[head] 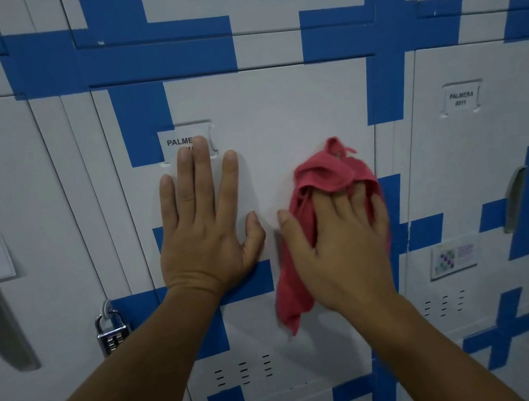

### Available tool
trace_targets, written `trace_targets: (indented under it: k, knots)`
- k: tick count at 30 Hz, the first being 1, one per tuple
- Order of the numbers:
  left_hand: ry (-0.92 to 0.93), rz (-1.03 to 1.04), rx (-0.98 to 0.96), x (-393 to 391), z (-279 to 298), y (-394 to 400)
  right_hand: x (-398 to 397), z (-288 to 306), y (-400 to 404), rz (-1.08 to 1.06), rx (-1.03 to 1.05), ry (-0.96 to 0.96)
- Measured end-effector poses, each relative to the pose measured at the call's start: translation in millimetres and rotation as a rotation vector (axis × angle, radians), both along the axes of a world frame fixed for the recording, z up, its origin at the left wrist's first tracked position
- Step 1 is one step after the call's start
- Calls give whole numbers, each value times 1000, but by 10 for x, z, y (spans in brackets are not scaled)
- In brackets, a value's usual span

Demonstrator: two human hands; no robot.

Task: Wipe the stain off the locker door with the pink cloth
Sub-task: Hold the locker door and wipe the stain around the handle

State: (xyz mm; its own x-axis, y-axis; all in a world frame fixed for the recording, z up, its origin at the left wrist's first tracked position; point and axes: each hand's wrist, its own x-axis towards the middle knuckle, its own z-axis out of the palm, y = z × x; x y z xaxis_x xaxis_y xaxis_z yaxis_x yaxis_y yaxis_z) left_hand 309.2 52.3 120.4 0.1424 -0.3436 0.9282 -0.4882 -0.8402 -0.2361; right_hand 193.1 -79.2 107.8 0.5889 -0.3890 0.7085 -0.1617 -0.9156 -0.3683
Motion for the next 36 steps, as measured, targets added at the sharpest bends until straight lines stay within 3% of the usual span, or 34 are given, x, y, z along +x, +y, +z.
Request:
trace_targets:
  k: [4,11,15,18,24,29,32,36]
  knots:
    - [-3,6,-4,-4,10,5,-28,-49,8,-23,145,-18]
    - [-6,7,-4,3,-8,1,-84,-73,203,113,-41,43]
    - [-9,4,-2,-8,11,-3,-79,-71,-79,-28,126,11]
    - [-12,11,3,-6,4,6,-71,-30,4,-20,181,-10]
    - [-8,14,-2,11,-1,3,-70,-96,296,140,-28,65]
    - [-19,-5,-9,0,4,-2,-71,-162,-79,-10,148,29]
    - [-25,-1,-6,3,3,5,-93,-100,28,14,199,29]
    - [-11,9,0,8,-6,1,-90,-100,286,161,38,37]
